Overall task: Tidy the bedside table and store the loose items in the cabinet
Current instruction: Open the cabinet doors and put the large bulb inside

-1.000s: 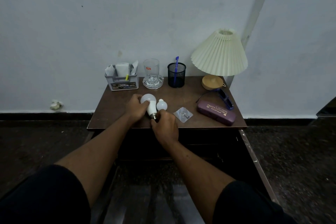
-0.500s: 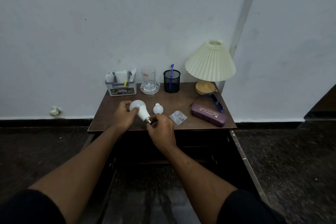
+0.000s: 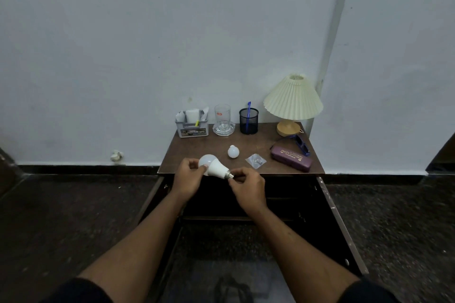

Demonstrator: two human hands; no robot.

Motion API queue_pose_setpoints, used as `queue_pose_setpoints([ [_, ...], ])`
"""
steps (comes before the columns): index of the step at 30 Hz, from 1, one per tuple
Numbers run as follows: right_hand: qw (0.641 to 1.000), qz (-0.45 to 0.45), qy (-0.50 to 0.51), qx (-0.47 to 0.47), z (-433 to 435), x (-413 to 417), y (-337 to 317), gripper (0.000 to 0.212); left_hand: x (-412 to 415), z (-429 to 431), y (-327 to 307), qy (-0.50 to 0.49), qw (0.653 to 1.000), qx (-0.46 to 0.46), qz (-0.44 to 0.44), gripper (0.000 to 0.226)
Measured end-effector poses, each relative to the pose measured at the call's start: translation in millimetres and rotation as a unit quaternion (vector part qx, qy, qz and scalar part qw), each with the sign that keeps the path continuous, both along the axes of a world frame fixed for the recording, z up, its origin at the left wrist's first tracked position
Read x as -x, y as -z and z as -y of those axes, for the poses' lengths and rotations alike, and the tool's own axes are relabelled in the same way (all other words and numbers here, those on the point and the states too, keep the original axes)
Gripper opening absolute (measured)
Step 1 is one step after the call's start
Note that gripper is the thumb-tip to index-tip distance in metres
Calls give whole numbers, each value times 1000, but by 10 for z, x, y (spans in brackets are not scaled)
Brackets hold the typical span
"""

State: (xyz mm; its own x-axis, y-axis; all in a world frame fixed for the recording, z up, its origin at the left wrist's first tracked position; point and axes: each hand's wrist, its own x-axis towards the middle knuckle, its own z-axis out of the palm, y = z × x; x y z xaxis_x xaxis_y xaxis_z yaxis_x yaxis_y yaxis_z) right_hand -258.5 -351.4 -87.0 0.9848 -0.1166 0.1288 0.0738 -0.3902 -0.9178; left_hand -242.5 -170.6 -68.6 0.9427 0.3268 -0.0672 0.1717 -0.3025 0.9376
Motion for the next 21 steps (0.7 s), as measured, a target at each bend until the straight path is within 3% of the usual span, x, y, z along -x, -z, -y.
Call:
queue_pose_setpoints([
  [4, 1000, -6, 1, -9, 91, 216, -108, 17, 264, 32, -50, -3, 1000, -1, -1, 25],
  [8, 1000, -17, -10, 0, 173, 397, -150, 19, 459, 56, -58, 6, 1000, 3, -11, 43],
  [13, 1000, -25, -5, -10, 232, 574, -99, 22, 690, 155, -91, 3, 999, -13, -32, 24],
  [21, 995, -91, 28, -40, 119, 597, 279, 19, 662, 16, 379, 8, 997, -21, -75, 24],
])
